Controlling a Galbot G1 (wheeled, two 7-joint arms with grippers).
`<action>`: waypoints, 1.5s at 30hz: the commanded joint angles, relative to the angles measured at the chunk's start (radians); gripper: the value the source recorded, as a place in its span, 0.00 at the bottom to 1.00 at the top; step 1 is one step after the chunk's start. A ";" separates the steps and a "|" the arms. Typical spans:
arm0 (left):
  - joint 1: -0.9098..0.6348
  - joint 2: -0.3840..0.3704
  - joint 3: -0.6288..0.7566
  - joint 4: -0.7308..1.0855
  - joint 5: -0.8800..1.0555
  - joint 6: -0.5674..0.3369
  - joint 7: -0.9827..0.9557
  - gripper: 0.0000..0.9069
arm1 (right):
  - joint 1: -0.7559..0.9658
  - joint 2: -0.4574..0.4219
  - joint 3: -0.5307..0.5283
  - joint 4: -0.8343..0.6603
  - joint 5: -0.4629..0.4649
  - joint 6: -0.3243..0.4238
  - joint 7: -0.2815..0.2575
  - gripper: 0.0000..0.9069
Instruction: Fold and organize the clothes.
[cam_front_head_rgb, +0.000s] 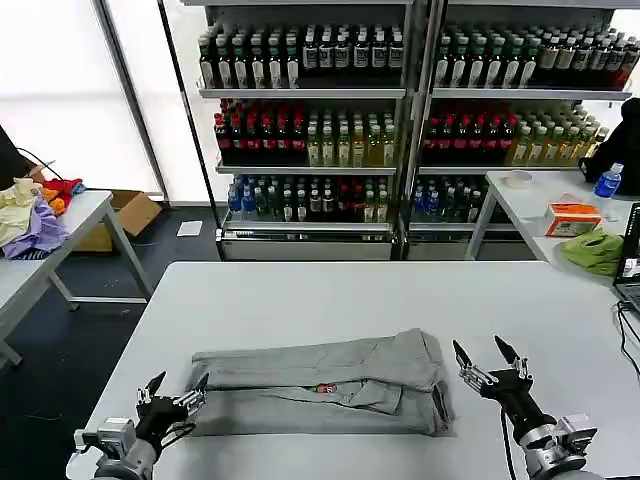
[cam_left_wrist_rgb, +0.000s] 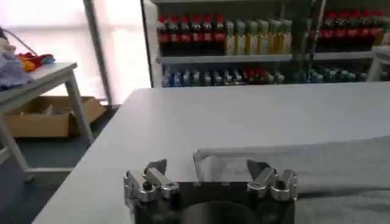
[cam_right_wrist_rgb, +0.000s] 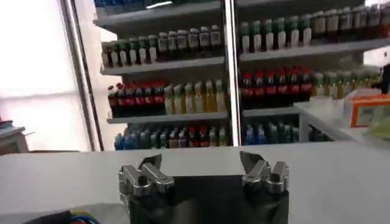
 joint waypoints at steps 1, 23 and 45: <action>-0.025 -0.164 0.069 0.060 0.050 -0.039 -0.113 1.00 | -0.026 0.037 0.021 -0.030 -0.118 0.136 -0.045 1.00; -0.028 -0.230 0.132 0.105 0.086 -0.103 -0.138 0.03 | -0.033 0.042 0.013 -0.051 -0.045 0.120 -0.040 1.00; -0.010 0.174 -0.414 0.150 -0.171 -0.073 0.104 0.03 | -0.044 0.036 0.019 -0.041 -0.005 0.107 -0.035 1.00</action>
